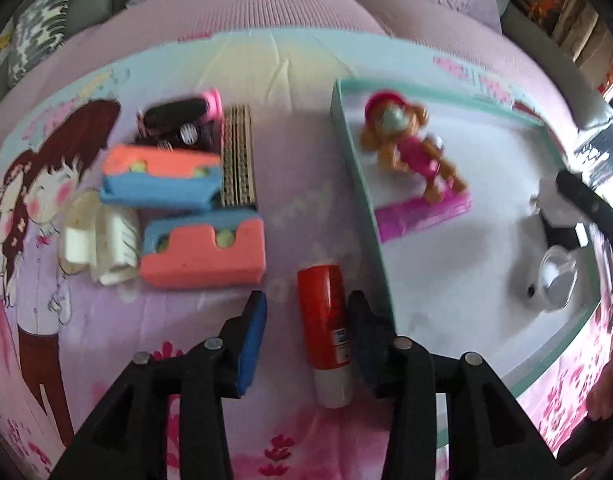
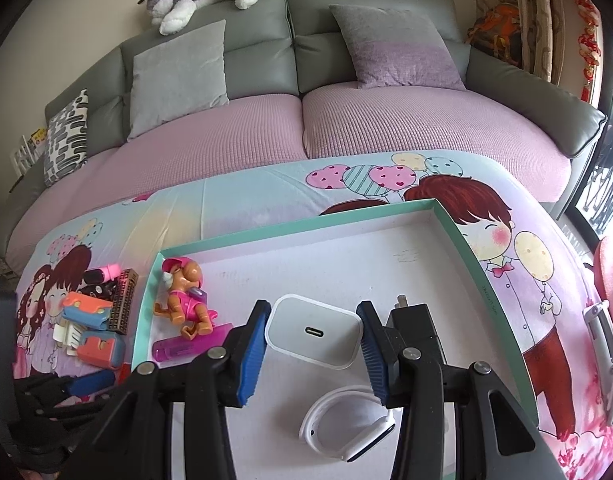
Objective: Organize rigid objects
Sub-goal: 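Carry the adapter and glue bottle over the teal tray with both tools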
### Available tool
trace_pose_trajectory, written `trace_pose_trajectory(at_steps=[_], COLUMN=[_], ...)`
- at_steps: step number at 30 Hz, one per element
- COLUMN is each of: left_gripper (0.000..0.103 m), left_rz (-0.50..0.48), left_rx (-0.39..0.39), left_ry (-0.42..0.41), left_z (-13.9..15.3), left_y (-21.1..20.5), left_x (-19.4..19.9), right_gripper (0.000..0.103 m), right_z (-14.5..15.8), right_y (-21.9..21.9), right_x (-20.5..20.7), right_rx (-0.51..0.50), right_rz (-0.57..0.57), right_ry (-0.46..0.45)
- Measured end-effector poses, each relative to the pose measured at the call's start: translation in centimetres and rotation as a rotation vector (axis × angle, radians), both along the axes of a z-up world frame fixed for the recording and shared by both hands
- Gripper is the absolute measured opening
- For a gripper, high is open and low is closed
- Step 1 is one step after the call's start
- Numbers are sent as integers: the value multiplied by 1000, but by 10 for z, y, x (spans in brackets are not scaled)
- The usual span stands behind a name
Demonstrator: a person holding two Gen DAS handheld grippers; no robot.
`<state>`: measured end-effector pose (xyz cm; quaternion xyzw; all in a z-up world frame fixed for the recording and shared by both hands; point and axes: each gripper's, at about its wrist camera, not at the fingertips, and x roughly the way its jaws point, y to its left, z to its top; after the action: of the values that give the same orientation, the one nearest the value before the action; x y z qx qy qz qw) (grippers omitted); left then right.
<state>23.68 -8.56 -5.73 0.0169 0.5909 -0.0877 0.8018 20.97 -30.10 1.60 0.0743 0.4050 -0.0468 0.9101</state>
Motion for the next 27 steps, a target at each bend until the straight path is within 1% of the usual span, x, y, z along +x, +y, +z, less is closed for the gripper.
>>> trace_pose_trajectory(at_steps=[5,6,7,8,10,11,13,17,19,23,25,27], left_gripper=[45,42,39,30,30,29,29,29,29,29,29,29], left_rz=[-27,-33,-41,-52,-78,-89,-72,-1,18,-24,-64,-92], left_rx=[77,85,80,71,82,75,69,4,-35,-114,-155,-152], left_ry=[-31,-32,-33,-34,-48,-52,-65,-131,-186,-277,-287,-273], left_z=[2,2,2,4,6,7,10,33,50,77,80,78], left_y=[-8,-8,-8,-10,-14,-16,-14,3,9,1,-12,-23], left_x=[-4,-5,-7,-8,-10,-11,-11,-13,-13,-21,-21,-20], right_gripper=[47,47,47,47,47,47,47,47,47,47,47,47], right_z=[-1,-1,-2,-2,-3,-3,-4,-3,-3,2,5,5], right_y=[2,2,2,2,3,3,4,4,5,6,7,7], right_x=[0,0,1,1,2,2,2,2,2,0,-1,-1], right_rx=[-2,-1,-1,-1,-3,-3,-2,0,-1,-5,-10,-13], right_rz=[0,-1,-2,-2,0,1,3,4,9,16,19,20], right_ry=[4,6,7,9,12,15,17,12,10,-4,-11,-10])
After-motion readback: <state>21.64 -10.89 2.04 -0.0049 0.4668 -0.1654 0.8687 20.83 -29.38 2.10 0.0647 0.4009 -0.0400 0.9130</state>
